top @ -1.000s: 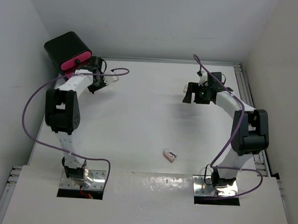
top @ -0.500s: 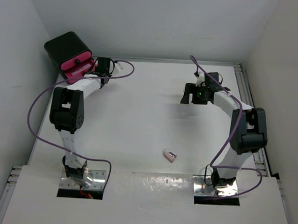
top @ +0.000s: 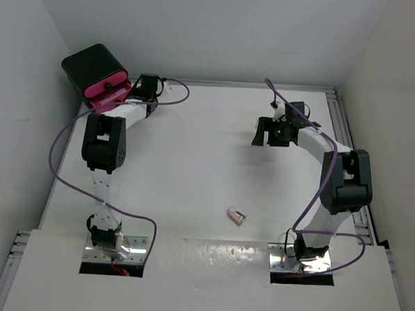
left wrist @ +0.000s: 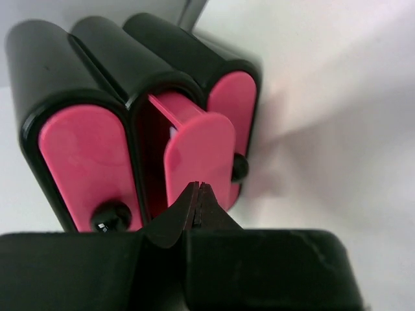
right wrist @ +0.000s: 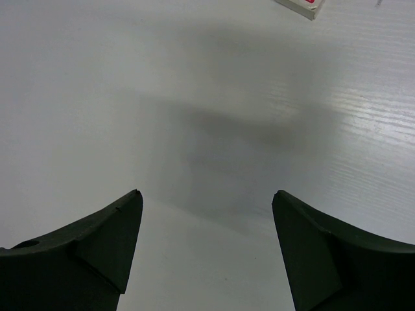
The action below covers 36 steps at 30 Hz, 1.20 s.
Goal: Sort the stationery into containers
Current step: Close the drawer
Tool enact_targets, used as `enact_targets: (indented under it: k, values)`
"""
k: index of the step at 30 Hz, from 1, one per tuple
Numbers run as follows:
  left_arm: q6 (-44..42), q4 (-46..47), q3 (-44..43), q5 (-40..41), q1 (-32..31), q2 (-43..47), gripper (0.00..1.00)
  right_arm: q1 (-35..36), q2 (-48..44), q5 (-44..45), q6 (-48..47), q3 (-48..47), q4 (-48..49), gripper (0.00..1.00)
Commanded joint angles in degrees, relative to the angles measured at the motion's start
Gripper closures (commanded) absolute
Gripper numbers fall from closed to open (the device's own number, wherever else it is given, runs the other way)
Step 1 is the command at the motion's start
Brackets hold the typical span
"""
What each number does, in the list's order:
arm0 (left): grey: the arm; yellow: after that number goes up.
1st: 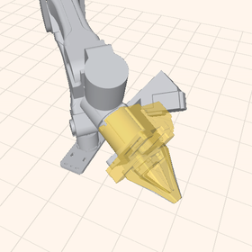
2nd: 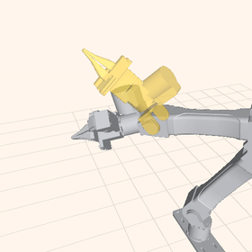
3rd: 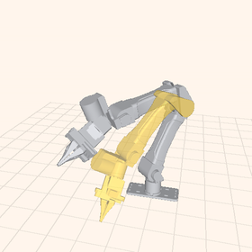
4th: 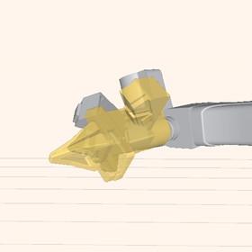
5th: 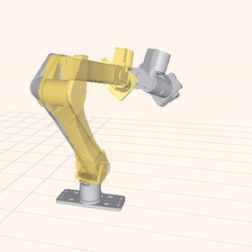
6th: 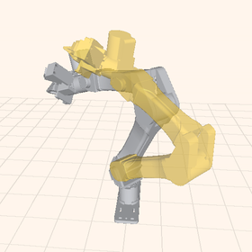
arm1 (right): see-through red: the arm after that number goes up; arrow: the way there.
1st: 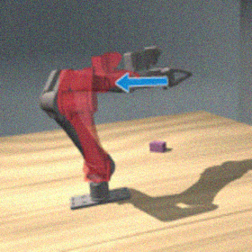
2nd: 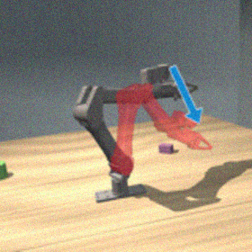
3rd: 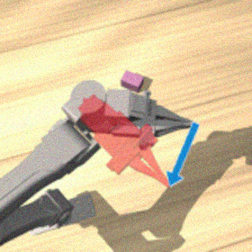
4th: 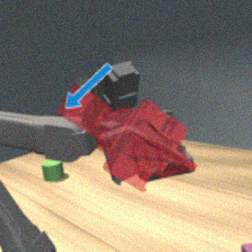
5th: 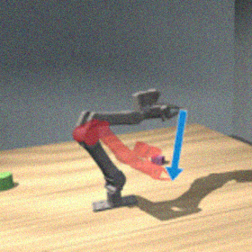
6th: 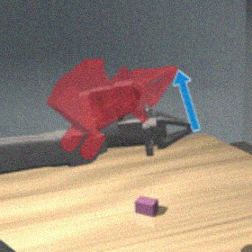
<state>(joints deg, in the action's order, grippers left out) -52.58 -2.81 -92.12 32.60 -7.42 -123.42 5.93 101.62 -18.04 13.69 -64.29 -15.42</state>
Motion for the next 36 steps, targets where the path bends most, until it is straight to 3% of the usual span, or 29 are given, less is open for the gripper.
enact_targets:
  k: [1, 12, 36]
  values:
    - [-2.88, 4.92, -2.8, 2.12, 0.39, -1.56, 1.0, -0.04, -2.66, -0.06, -0.25, -0.31, 1.1, 0.2]
    - [-6.75, 5.8, -9.39, 2.21, 2.67, -6.75, 1.0, -0.66, -2.75, -0.06, -0.51, -0.75, 0.65, 0.2]
    - [-12.55, 8.79, -12.38, 6.78, 4.17, -9.39, 1.0, -1.1, -2.4, -0.59, -0.42, -1.01, 0.57, 0.2]
